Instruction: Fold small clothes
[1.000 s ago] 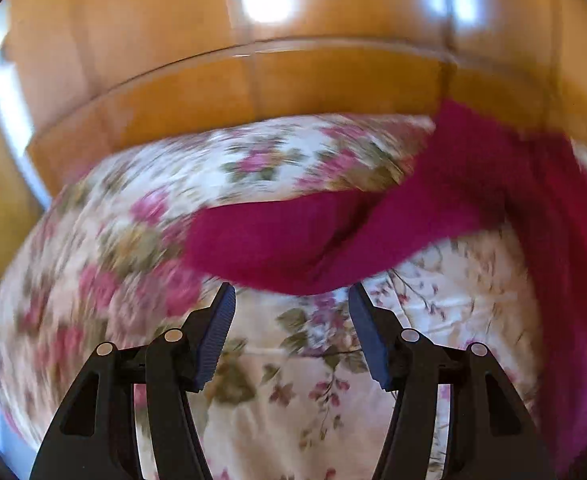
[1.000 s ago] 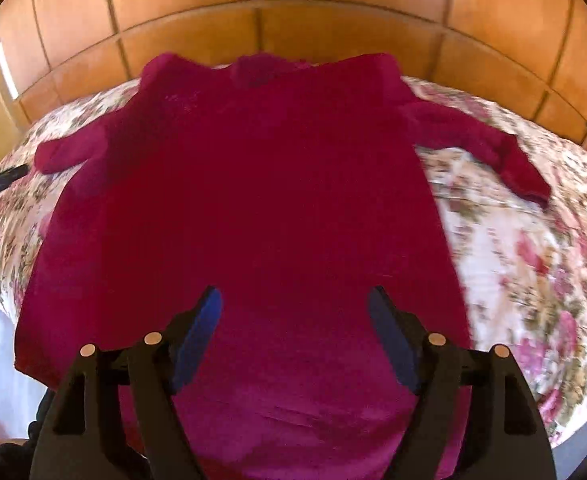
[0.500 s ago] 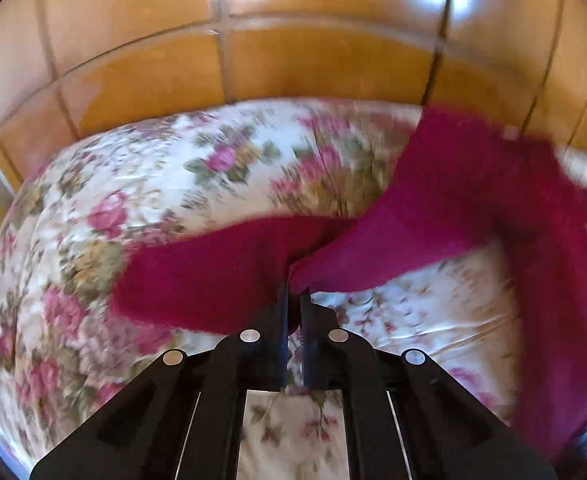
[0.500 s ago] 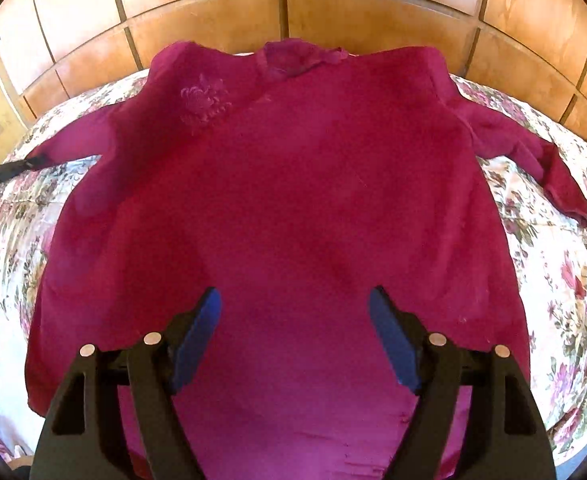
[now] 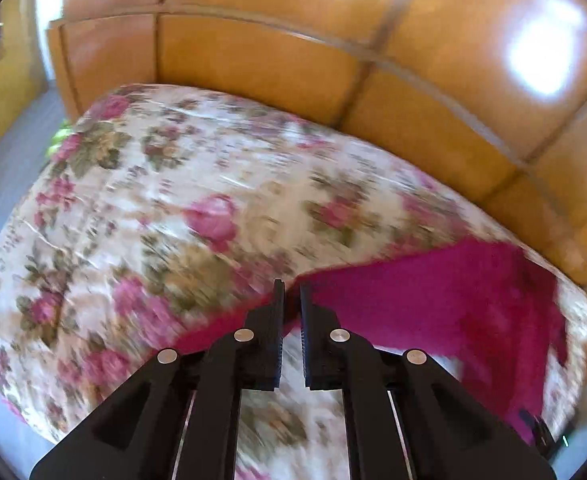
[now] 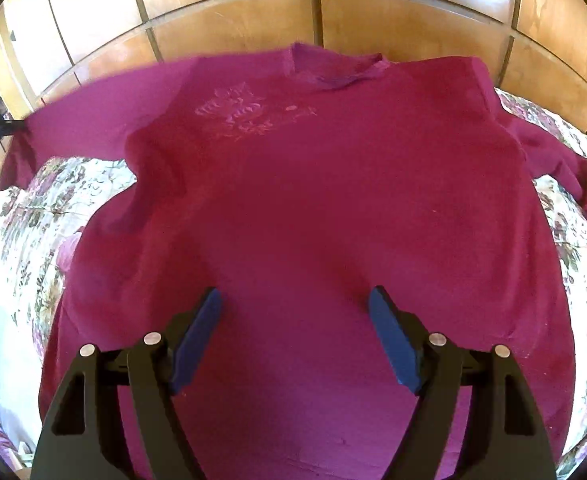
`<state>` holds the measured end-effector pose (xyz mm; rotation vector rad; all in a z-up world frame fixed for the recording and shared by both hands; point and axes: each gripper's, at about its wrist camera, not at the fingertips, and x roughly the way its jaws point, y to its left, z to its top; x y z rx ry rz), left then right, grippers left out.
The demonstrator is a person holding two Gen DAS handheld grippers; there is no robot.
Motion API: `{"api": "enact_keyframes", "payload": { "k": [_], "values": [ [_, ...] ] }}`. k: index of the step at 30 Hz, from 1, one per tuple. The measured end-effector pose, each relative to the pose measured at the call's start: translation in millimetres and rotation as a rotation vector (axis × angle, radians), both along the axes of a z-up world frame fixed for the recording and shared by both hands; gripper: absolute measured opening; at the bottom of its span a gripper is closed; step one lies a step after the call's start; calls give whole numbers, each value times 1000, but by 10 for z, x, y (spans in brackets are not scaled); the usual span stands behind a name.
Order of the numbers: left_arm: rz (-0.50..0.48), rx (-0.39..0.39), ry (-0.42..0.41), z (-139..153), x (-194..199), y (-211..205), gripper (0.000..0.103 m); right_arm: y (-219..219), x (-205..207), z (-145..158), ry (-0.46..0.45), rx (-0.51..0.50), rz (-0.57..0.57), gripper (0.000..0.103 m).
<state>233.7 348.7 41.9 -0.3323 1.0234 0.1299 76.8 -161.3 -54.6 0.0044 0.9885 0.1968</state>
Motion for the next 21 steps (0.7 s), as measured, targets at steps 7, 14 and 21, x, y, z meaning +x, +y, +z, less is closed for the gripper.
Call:
{"api": "enact_keyframes", "payload": {
  "k": [7, 14, 21],
  "values": [
    [213, 144, 6, -91, 61, 532, 32, 18, -38, -38, 9, -21, -11, 81],
    [294, -30, -40, -518, -590, 908, 68, 127, -13, -127, 18, -71, -3, 89],
    [338, -172, -99, -912, -527, 889, 68, 153, 15, -149, 19, -91, -16, 92]
  ]
}}
